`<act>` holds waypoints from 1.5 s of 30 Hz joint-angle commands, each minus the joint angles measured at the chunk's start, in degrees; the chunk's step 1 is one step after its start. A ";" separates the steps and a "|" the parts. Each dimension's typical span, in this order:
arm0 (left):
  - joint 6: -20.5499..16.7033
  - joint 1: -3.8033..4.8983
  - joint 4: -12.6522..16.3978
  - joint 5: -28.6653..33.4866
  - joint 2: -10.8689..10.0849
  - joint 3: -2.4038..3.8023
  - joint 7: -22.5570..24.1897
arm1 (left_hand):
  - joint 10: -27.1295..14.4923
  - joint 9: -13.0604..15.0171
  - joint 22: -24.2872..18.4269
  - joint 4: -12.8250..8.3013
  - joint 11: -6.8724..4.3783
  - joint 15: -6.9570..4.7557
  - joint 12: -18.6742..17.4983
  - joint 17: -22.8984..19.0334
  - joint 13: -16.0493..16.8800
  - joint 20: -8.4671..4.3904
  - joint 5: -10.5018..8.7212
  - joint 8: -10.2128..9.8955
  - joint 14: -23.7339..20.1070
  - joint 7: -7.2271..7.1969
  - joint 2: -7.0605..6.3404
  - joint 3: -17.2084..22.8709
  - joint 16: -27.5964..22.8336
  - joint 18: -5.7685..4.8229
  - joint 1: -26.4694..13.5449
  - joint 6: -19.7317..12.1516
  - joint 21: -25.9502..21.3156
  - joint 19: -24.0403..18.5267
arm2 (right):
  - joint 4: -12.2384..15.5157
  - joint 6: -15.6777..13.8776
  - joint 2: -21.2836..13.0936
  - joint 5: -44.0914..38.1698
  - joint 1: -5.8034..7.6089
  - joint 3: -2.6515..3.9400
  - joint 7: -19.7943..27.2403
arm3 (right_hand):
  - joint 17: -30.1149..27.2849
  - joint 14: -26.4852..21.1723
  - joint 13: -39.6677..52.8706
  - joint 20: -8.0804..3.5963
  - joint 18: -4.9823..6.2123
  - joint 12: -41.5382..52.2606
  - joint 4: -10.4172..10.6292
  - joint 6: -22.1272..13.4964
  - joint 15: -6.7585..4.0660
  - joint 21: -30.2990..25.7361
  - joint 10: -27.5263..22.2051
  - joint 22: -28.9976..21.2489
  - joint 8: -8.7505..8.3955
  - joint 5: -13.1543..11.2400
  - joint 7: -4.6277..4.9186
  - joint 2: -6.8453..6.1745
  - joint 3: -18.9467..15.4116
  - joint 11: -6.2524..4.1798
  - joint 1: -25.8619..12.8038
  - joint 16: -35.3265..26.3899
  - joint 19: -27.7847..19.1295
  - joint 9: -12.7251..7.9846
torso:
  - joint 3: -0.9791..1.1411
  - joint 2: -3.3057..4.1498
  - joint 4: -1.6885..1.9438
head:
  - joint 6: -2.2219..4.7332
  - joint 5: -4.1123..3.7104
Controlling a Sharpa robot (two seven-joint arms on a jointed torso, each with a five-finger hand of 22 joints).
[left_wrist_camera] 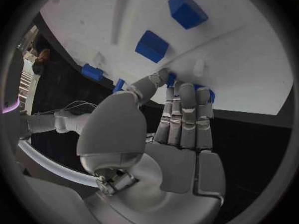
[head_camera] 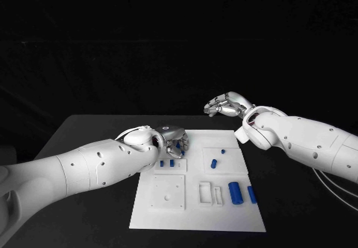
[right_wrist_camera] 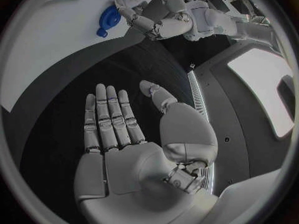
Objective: Assemble the parts on the task board
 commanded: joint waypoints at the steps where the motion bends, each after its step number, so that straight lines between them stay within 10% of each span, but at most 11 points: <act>1: 3.35 -0.41 -0.12 -0.61 -0.04 -0.29 -0.51 | 2.40 0.17 0.42 0.16 -0.68 -0.73 0.74 0.61 0.51 -0.84 -0.15 1.08 1.64 -0.58 1.18 -0.06 1.43 0.84 -0.10 1.76 0.80 1.02 | 0.02 0.64 0.04 0.08 -0.01 0.03 0.55 | -0.05 0.15 -0.05 0.12 0.53 -0.33 -0.07 -0.47 0.13 -0.31 0.35 0.05 0.36 0.38 0.00 -0.09 -0.10 -0.04 -0.40 -0.33 -0.24 -0.09 | 0.02 0.01 0.07 | -0.12 0.01; 23: 4.75 -0.86 -0.68 -1.98 0.09 -0.43 -0.99 | 7.32 -0.54 1.01 -1.02 -2.66 -2.57 0.34 2.13 0.81 -2.89 -1.09 2.07 4.99 -1.84 3.71 0.06 5.55 0.90 0.26 5.49 2.81 3.91 | 0.11 0.57 -0.02 0.08 -0.01 0.03 0.63 | -0.07 0.16 -0.05 0.15 0.56 -0.38 -0.05 -0.46 0.13 -0.33 0.39 0.08 0.39 0.40 0.00 -0.07 -0.10 -0.04 -0.40 -0.33 -0.24 -0.13 | 0.02 -0.01 0.00 | -0.34 -0.08; 45: -6.33 -1.09 1.39 -0.61 -2.13 -0.15 1.21 | 10.02 -0.67 0.88 -1.17 -3.72 -3.63 0.20 2.14 1.26 -4.07 -0.95 2.83 7.28 -2.66 4.81 0.16 6.34 1.10 0.30 7.88 3.87 6.35 | -0.06 0.51 -0.02 0.12 -0.01 0.03 0.75 | -0.08 0.17 -0.05 0.18 0.58 -0.43 0.01 -0.45 0.13 -0.34 0.43 0.10 0.43 0.43 0.00 -0.02 -0.10 -0.04 -0.45 -0.32 -0.23 -0.16 | -0.01 -0.06 0.00 | 0.37 0.13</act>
